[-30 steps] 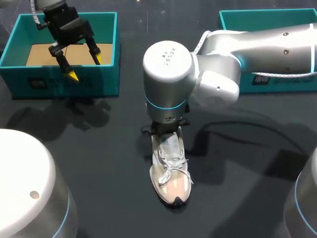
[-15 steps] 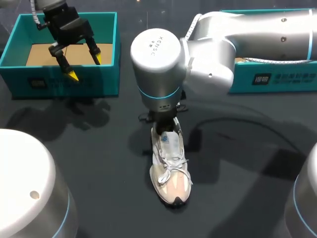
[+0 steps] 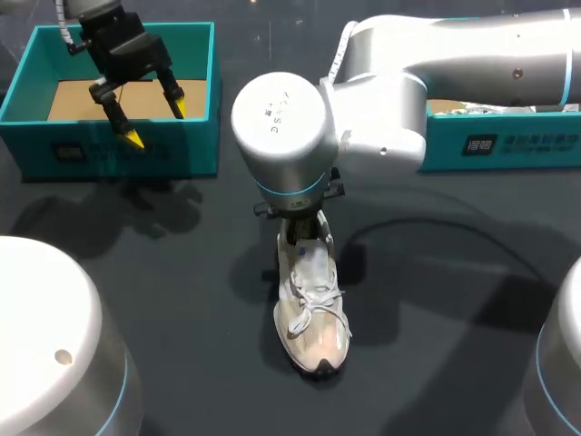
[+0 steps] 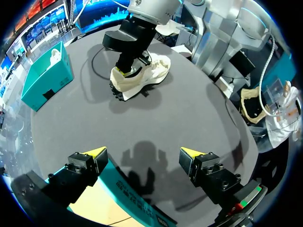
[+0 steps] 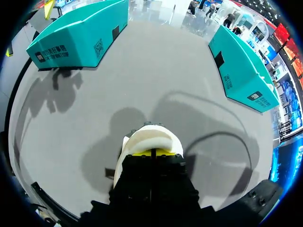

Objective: Take the shoe out of the shoebox, open the shoe tongue, remove and reinsert the insole, then place the shoe into the shoebox

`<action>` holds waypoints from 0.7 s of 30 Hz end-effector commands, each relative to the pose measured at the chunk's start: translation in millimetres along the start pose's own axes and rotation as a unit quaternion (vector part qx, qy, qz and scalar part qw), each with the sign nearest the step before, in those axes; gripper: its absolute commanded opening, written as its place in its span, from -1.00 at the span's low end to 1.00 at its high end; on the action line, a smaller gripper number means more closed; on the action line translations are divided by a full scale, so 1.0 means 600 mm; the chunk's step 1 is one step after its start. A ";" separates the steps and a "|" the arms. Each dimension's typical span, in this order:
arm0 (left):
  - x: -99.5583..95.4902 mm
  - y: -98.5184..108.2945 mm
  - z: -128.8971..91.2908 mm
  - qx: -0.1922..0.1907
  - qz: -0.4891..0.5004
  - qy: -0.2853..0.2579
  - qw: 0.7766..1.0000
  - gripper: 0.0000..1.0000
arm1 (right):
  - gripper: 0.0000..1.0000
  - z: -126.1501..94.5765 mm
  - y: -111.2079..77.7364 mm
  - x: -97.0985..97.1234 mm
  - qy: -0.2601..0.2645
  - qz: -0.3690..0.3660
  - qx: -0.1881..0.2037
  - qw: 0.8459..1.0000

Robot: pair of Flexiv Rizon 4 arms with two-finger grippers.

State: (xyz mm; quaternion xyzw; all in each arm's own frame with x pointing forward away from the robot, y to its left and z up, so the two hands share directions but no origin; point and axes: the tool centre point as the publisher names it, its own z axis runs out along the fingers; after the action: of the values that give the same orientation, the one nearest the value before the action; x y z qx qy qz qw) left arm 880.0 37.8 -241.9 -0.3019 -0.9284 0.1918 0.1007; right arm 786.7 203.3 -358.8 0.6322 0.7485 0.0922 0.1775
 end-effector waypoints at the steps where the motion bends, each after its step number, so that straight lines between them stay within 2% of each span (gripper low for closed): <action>1: 0.000 0.001 -0.001 -0.001 0.000 0.000 1.000 1.00 | -1.00 0.046 0.000 0.004 0.017 -0.003 0.011 1.000; 6: 0.000 0.001 -0.001 -0.001 0.000 0.000 1.000 1.00 | -1.00 0.104 -0.011 0.012 0.049 0.008 0.037 0.998; 10: 0.000 0.001 -0.001 -0.001 0.000 0.000 1.000 1.00 | -1.00 0.129 -0.022 0.017 0.063 0.013 0.055 0.996; 14: 0.000 0.001 -0.001 -0.001 0.000 0.000 1.000 1.00 | -1.00 0.132 -0.040 0.029 0.072 0.011 0.076 0.994; 21: 0.000 0.001 -0.001 -0.001 0.000 0.000 1.000 1.00 | -1.00 0.121 -0.105 0.060 0.071 0.016 0.129 0.989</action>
State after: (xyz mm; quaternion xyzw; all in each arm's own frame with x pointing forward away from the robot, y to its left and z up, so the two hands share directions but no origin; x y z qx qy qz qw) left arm 880.0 37.8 -241.8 -0.3019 -0.9284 0.1918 0.1008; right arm 765.5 209.1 -401.5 0.6516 0.7560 0.0484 0.0378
